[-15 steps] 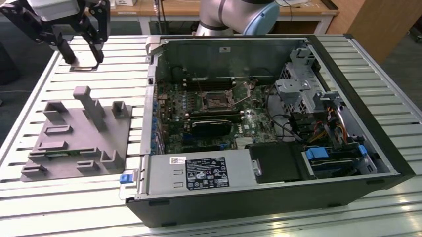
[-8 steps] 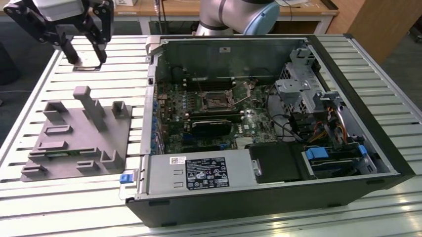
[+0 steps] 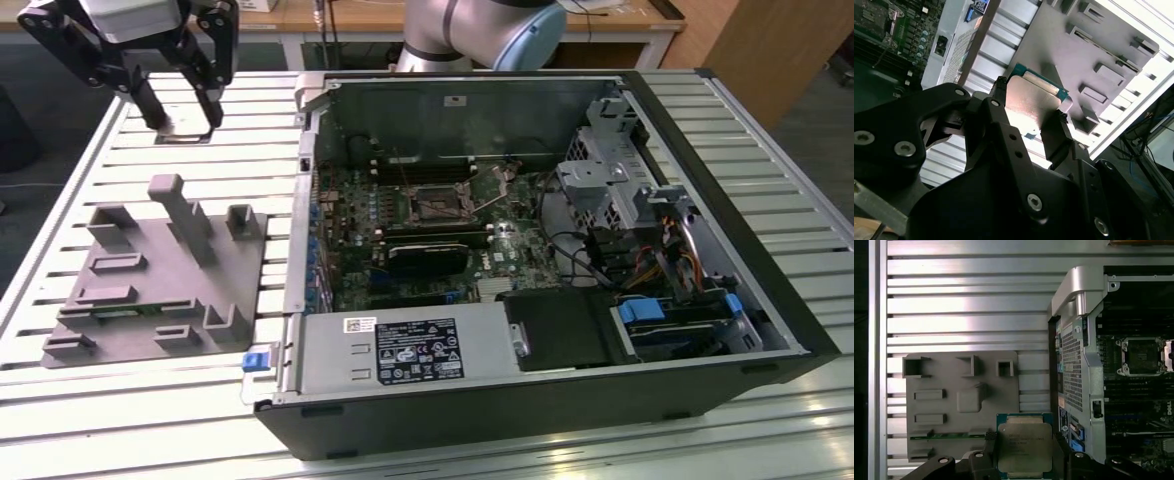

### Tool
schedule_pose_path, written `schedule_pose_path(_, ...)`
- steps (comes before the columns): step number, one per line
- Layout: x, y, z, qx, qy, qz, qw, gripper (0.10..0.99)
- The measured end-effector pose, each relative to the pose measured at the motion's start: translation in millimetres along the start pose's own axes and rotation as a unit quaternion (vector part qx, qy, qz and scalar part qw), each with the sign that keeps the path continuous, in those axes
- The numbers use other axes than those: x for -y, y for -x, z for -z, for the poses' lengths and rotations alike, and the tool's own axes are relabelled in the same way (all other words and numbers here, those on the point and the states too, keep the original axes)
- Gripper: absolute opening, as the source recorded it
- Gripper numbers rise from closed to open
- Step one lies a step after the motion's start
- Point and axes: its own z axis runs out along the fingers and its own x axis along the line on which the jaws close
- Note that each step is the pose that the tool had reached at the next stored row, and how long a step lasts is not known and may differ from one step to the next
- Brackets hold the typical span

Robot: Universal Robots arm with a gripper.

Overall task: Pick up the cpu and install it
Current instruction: 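Pick up the cpu and move it towards the insertion slot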

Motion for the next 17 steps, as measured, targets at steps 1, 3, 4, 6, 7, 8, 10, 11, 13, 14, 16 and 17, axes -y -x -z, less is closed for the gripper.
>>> schedule_pose_path(1, 0.0, 0.7, 0.0, 0.0, 0.0, 0.0, 1.0, 0.529)
schedule_pose_path(3, -0.1, 2.2, -0.1, 0.0, 0.0, 0.0, 1.0, 0.529)
schedule_pose_path(4, -0.1, 3.0, -0.1, 0.0, 0.0, 0.0, 1.0, 0.529)
schedule_pose_path(6, -0.2, 4.4, -0.1, 0.0, 0.0, 0.0, 1.0, 0.529)
schedule_pose_path(7, -0.2, 5.1, -0.1, 0.0, 0.0, 0.0, 1.0, 0.529)
schedule_pose_path(8, -0.3, 5.9, -0.1, 0.0, 0.0, 0.0, 1.0, 0.529)
schedule_pose_path(10, -0.3, 7.4, -0.2, 0.0, 0.0, 0.0, 1.0, 0.529)
schedule_pose_path(11, -0.3, 8.1, -0.2, 0.0, 0.0, 0.0, 1.0, 0.529)
schedule_pose_path(13, -0.4, 9.6, -0.2, 0.0, 0.0, 0.0, 1.0, 0.529)
schedule_pose_path(14, -0.4, 10.3, -0.3, 0.0, 0.0, 0.0, 1.0, 0.529)
schedule_pose_path(16, -0.5, 11.9, -0.3, 0.0, 0.0, 0.0, 1.0, 0.529)
schedule_pose_path(17, -0.5, 12.6, -0.3, 0.0, 0.0, 0.0, 1.0, 0.529)
